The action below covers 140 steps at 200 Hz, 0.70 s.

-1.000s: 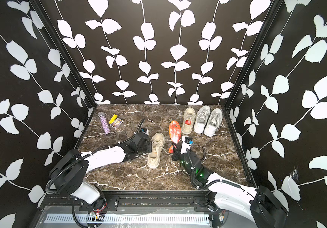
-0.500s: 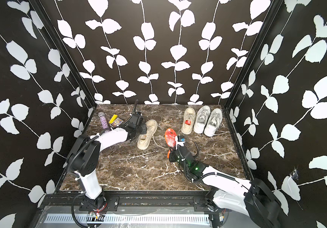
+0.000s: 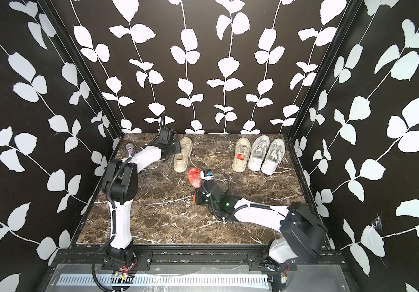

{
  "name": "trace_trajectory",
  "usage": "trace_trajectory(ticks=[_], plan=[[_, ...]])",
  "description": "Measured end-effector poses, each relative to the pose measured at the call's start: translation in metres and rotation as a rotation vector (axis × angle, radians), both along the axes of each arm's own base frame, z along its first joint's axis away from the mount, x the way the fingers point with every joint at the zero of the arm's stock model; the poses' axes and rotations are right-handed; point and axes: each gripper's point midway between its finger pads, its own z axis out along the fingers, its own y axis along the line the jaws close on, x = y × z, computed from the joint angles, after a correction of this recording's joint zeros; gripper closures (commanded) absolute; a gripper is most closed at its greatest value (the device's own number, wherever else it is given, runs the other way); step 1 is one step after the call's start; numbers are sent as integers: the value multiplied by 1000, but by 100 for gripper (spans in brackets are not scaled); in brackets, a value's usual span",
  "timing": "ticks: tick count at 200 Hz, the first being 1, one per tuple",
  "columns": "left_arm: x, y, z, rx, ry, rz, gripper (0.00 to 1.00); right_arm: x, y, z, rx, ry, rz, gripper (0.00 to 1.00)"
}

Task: Remove the insole from the shoe
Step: Move the shoe to the center of the board, then place the insole at the center of the board.

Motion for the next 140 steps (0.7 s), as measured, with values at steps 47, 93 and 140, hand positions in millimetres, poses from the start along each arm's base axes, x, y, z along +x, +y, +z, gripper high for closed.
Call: trace_trajectory(ticks=[47, 93, 140], plan=[[-6, 2, -4, -5, 60, -23, 59, -1, 49, -18, -32, 95, 18, 100], [-45, 10, 9, -8, 117, -31, 53, -3, 71, -43, -79, 185, -4, 100], [-88, 22, 64, -58, 44, -21, 40, -3, 76, -55, -156, 234, -65, 98]])
